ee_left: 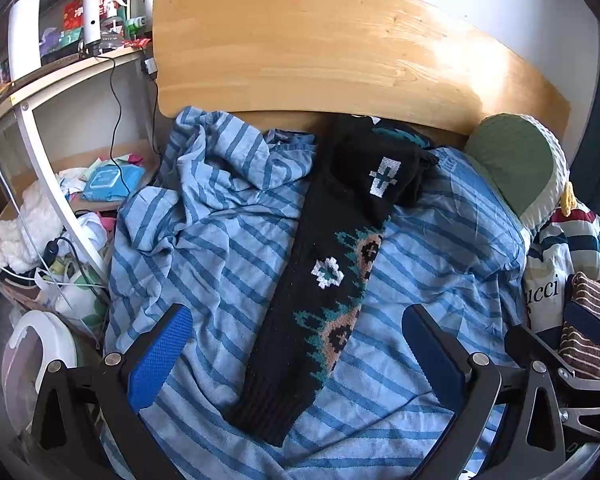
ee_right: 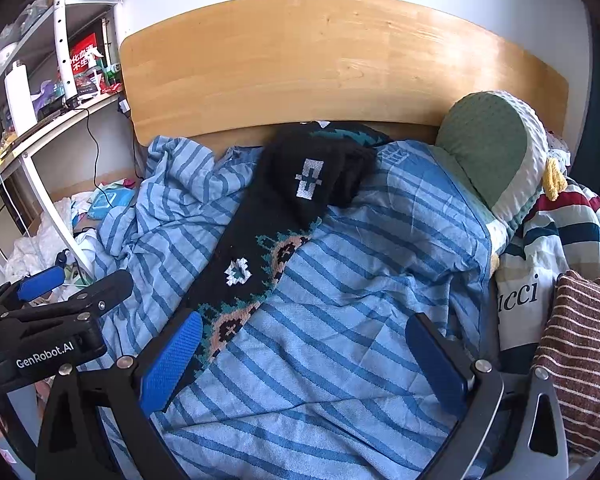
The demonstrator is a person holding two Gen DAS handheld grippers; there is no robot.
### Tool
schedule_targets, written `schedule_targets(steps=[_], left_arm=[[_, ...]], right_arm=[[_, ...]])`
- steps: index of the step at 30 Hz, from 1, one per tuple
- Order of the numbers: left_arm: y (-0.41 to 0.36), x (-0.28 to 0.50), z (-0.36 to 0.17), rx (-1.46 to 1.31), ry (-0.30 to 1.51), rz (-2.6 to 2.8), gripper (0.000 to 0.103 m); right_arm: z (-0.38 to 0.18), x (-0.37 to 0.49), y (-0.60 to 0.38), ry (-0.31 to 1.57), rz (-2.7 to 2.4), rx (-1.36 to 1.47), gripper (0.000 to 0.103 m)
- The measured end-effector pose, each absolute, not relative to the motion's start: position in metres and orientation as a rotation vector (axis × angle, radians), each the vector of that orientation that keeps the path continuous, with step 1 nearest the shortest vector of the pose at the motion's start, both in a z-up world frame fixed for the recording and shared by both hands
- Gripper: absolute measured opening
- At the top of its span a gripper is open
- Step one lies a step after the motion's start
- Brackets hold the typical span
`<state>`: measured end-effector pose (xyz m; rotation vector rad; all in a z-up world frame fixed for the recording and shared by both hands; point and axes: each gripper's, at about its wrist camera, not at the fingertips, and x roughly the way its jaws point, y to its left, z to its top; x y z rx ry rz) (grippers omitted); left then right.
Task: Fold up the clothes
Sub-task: 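Move both tools toward the black patterned sweater lying on the bed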
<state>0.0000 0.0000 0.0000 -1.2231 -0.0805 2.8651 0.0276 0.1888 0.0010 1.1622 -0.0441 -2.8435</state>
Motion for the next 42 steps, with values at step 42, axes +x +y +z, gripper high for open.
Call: schedule_targets(steps=[42], left_arm=[[-0.001,-0.014,-0.036,-1.259,-0.125,2.771,0.103]], right_arm=[[-0.037,0.014,0.191,-0.047,-2.827,1.267,0.103]])
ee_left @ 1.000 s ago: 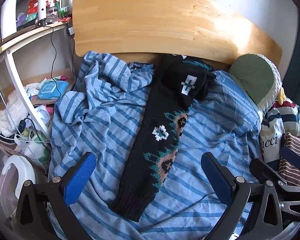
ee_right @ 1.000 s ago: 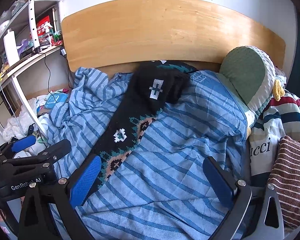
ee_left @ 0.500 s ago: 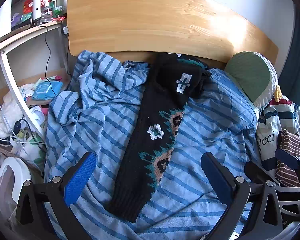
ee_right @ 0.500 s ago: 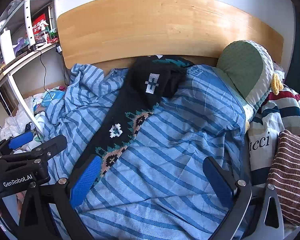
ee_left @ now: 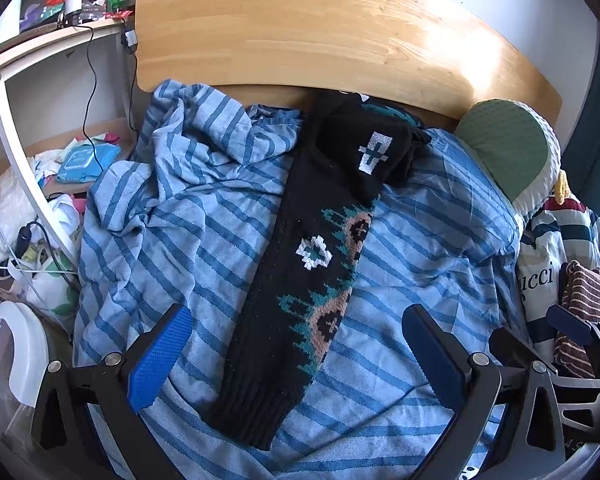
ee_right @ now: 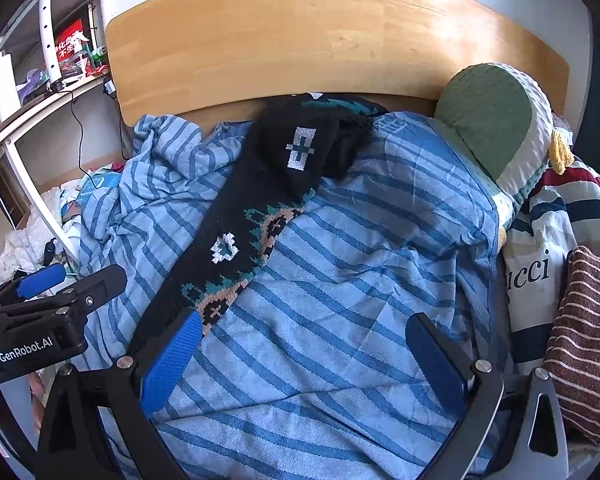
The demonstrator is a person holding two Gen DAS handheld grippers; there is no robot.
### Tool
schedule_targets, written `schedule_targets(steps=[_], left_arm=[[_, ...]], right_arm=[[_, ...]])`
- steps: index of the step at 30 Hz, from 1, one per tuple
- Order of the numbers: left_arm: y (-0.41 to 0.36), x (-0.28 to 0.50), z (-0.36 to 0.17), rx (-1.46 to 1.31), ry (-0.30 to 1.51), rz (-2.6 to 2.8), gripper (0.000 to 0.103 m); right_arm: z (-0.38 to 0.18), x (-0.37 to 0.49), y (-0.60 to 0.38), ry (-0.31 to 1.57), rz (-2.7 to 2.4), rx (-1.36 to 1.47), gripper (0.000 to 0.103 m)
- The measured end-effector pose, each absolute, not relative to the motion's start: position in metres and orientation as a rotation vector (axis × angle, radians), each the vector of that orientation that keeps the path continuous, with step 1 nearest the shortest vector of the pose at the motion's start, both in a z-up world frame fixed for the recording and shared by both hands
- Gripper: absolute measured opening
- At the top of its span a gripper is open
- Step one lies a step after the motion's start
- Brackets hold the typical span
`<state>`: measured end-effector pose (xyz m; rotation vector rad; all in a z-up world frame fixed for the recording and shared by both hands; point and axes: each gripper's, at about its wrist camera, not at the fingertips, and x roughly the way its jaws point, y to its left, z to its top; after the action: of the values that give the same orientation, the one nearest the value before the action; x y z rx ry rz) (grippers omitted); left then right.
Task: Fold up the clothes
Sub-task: 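Move both tools toward the black patterned sweater lying on the bed, then grasp the sweater's folded end with the right tool while the left tool grasps its body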
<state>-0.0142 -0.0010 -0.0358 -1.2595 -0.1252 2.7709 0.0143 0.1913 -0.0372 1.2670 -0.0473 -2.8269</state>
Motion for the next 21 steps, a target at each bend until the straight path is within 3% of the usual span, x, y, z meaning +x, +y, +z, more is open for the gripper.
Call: schedule_targets(steps=[21], left_arm=[[-0.003,-0.044,-0.085,-1.330,-0.119,2.726,0.103]], right_arm=[[-0.072,-0.017,0.193,-0.072,-2.791,1.323,0.103]])
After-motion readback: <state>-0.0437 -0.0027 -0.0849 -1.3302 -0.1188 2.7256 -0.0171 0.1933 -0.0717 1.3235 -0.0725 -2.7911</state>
